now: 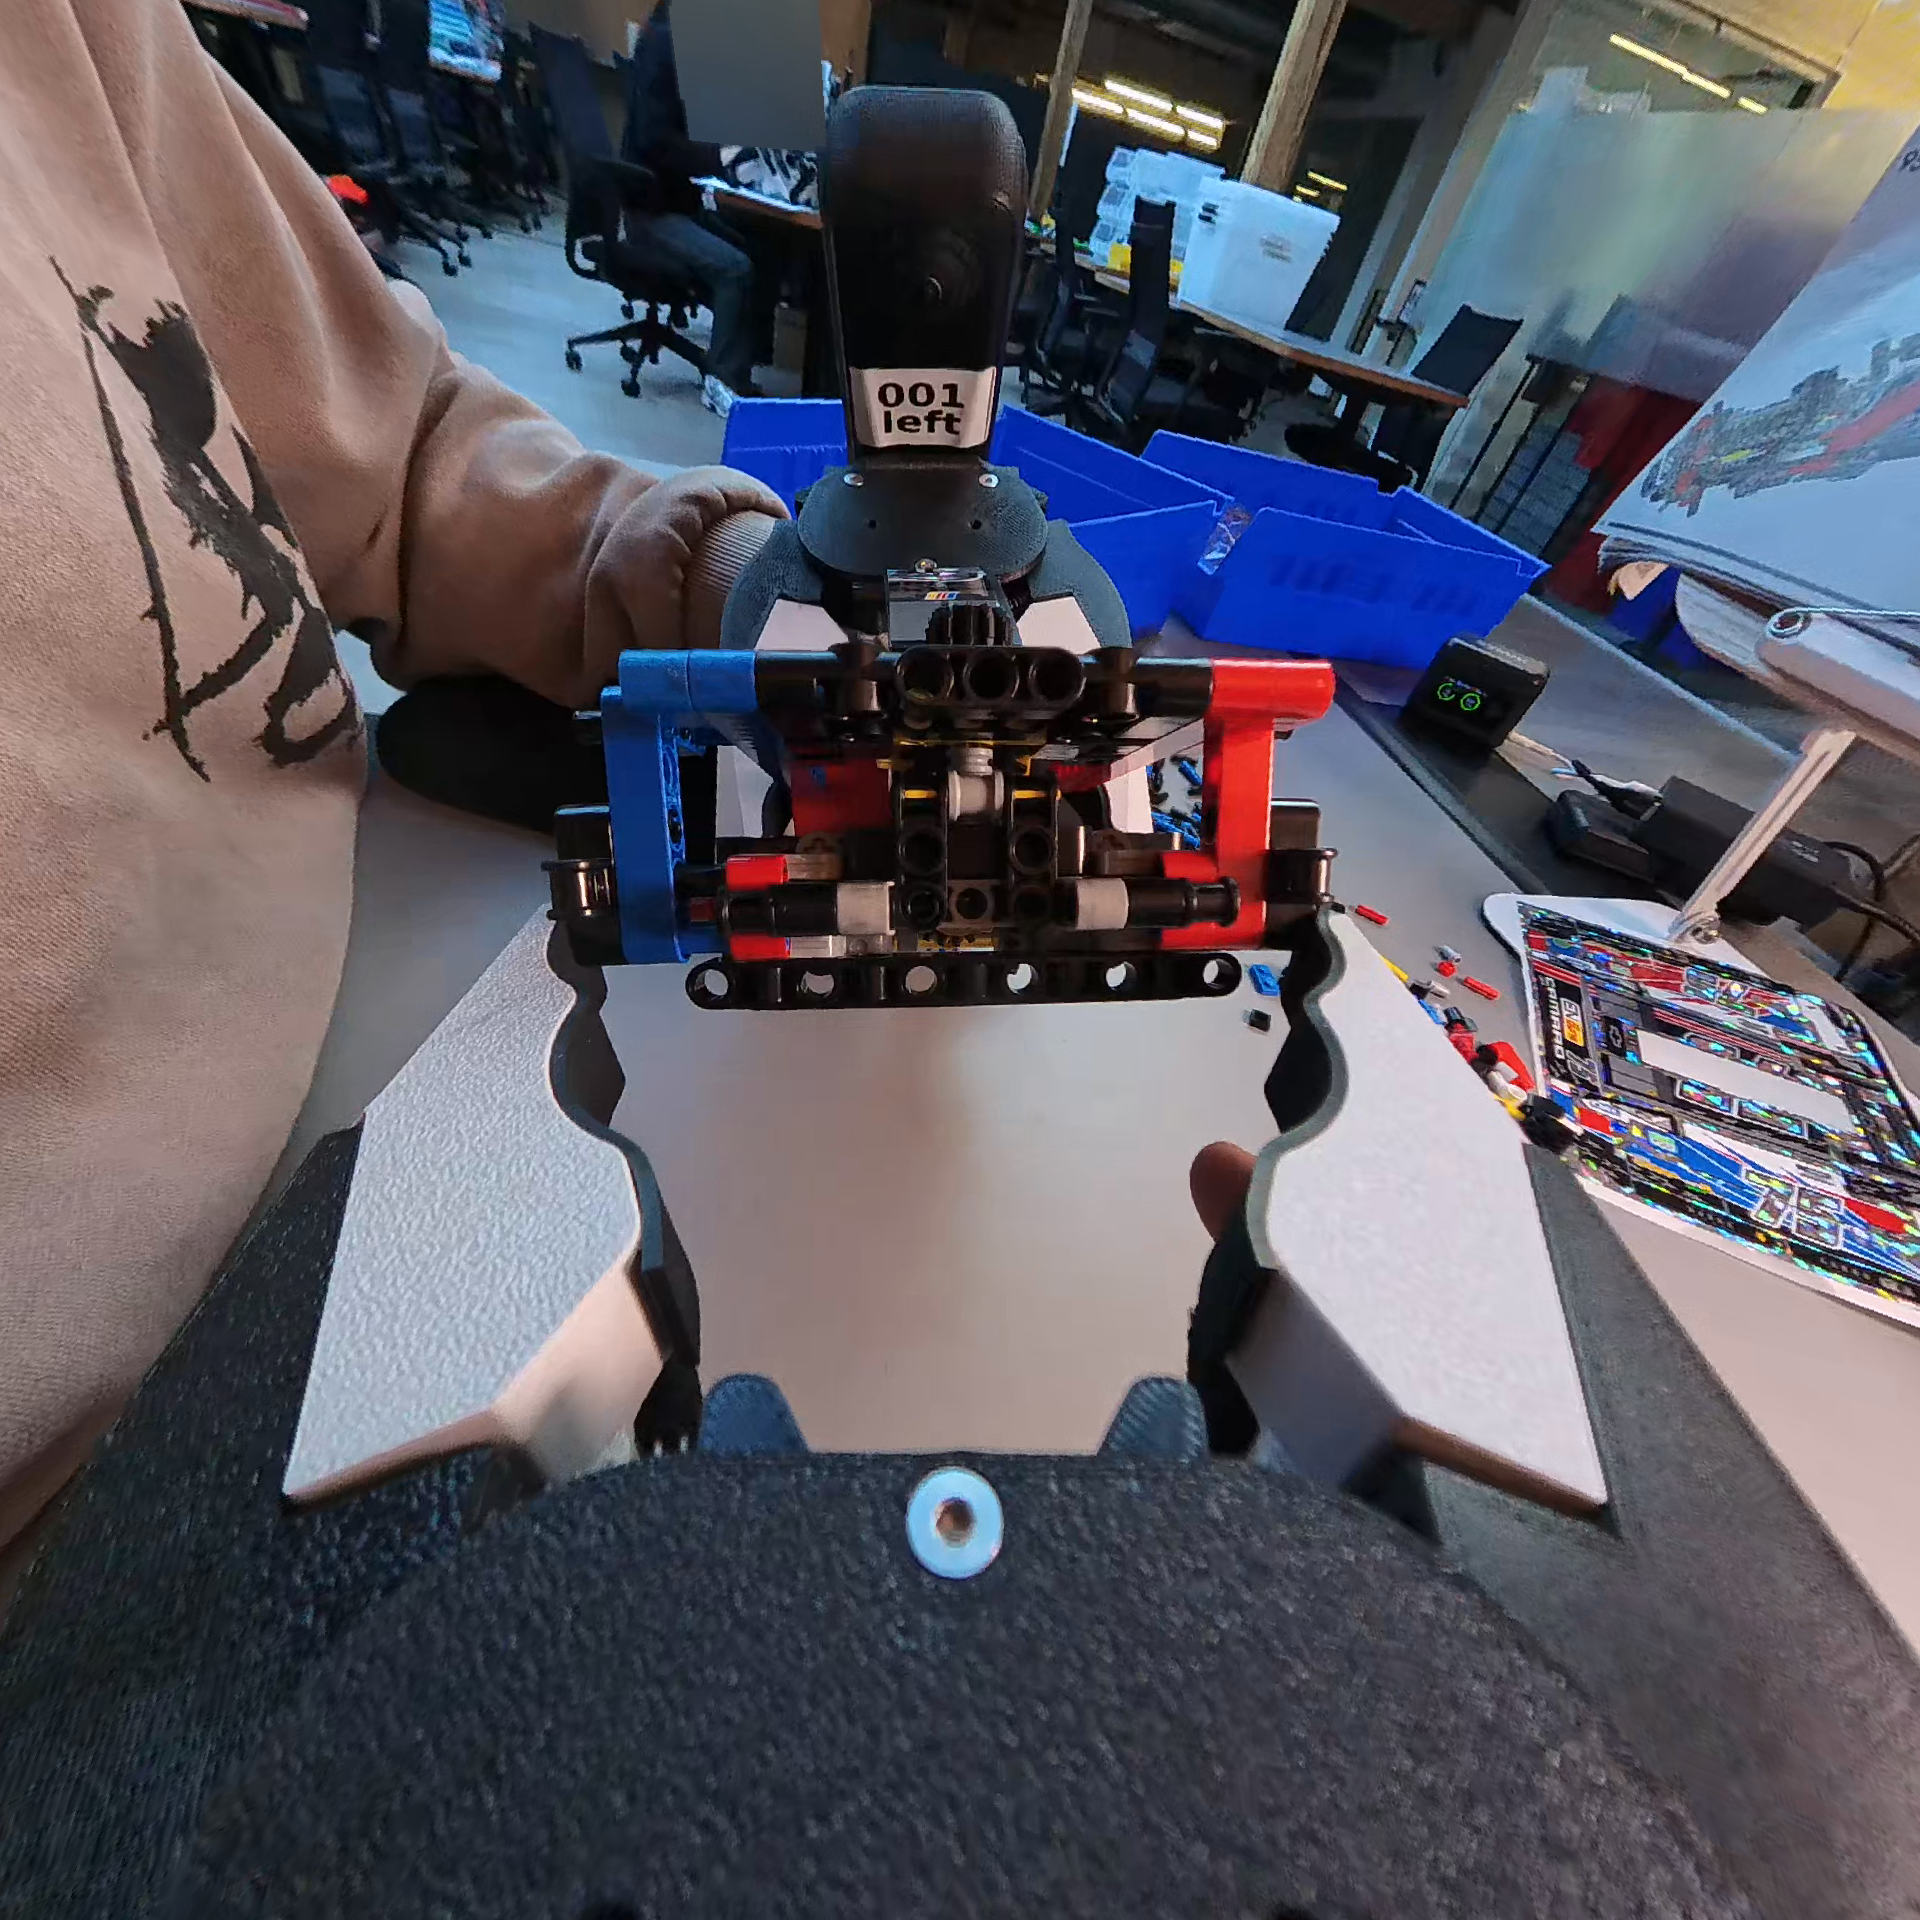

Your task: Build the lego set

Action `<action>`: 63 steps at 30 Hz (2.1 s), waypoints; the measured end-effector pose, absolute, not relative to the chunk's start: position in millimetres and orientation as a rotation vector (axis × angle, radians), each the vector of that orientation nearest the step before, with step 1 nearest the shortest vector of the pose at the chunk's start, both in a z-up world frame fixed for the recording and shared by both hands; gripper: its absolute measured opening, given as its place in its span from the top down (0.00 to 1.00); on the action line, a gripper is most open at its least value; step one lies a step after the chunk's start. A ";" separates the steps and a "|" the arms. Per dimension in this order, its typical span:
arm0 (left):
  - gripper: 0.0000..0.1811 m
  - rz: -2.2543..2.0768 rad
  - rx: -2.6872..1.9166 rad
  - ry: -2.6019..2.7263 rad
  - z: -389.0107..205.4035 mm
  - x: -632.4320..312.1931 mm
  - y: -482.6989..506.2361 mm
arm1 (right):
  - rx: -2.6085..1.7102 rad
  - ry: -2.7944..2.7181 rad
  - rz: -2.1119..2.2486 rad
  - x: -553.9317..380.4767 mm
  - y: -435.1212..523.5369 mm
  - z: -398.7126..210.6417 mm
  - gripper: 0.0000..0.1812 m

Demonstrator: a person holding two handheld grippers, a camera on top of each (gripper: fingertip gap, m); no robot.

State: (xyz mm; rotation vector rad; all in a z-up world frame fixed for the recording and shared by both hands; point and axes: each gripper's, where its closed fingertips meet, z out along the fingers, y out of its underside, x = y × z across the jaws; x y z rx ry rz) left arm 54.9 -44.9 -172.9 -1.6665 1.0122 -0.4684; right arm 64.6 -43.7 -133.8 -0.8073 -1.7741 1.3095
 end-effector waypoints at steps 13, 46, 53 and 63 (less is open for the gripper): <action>0.48 -0.446 -1.728 0.948 -174.7 50.6 -37.0 | -0.908 -1.754 1.274 64.6 -36.1 -131.7 0.24; 0.48 -0.154 -2.232 1.090 -251.3 33.7 -34.5 | -1.029 -2.058 1.141 62.0 -14.7 -226.3 0.30; 0.46 -0.304 -2.277 1.002 -244.6 30.2 -30.0 | -1.144 -2.062 1.115 59.6 -6.7 -231.7 0.31; 0.43 -0.474 -2.219 0.979 -213.3 39.8 -24.1 | -0.939 -1.985 0.842 98.5 -24.4 -200.9 0.74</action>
